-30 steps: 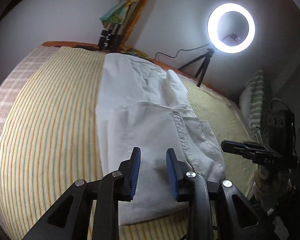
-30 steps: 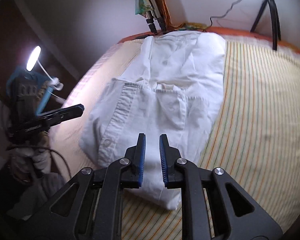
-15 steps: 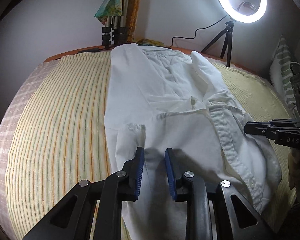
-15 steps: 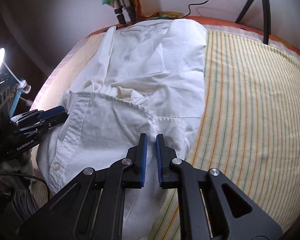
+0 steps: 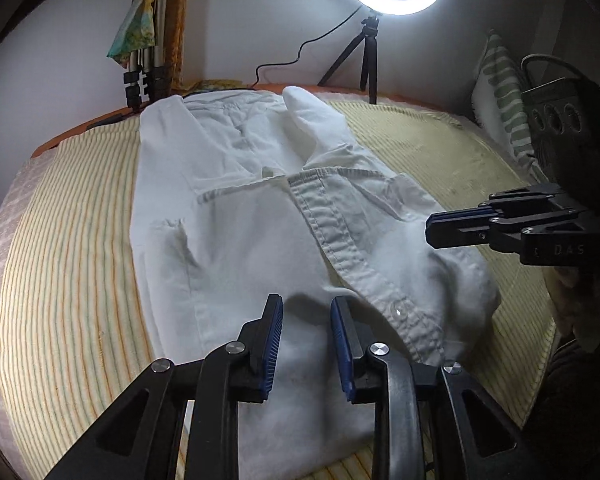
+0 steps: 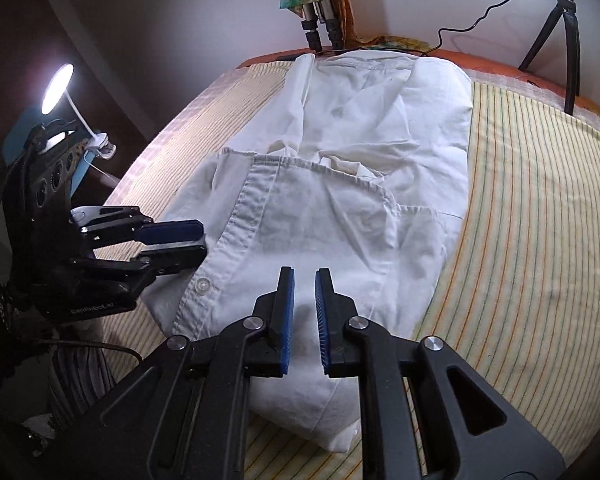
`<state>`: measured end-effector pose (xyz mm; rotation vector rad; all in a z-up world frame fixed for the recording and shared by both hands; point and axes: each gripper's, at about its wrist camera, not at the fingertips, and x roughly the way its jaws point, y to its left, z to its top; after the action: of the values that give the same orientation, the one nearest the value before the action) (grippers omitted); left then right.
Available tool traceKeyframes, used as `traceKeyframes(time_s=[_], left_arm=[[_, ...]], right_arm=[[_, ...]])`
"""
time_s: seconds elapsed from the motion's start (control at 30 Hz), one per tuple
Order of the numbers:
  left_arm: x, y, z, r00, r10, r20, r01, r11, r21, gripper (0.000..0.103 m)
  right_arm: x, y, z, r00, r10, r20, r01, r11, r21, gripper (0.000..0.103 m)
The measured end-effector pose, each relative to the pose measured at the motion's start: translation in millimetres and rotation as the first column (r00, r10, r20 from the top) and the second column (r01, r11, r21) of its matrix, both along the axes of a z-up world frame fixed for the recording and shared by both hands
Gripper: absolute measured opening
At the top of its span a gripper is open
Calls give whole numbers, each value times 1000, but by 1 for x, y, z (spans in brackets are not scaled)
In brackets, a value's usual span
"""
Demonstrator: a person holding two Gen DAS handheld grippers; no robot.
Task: Fold small clothes
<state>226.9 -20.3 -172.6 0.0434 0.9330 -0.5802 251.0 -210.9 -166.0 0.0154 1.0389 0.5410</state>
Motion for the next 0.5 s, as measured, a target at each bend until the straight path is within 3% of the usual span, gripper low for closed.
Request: traceKeyframes(time_s=[0.1,0.17,0.3,0.4,0.5], left_arm=[[18,-9,-9,999,43,29,-45,997,67,29],[30,-8,-10,997,71,27,-73,996,56,35],[43,-1,-3,994,97,43,-99,994,48,35],[53,16,8,987,141,83,-146,987,63,35],[70,45,20,975,210,77,-212,977,20,33]], right_arm=[[11,-5,-5,1000,-25,-10,25,1000,7,11],[20,-8,-12,999,-39,-18,39,999,-12,11],[38,-23,-26,996,-81,-34,80,996,-36,11],[47,-37,-17,993,-121,-15,120,992,-24,11],[59,-50,-3,990,-139,17,139,990,-8,15]])
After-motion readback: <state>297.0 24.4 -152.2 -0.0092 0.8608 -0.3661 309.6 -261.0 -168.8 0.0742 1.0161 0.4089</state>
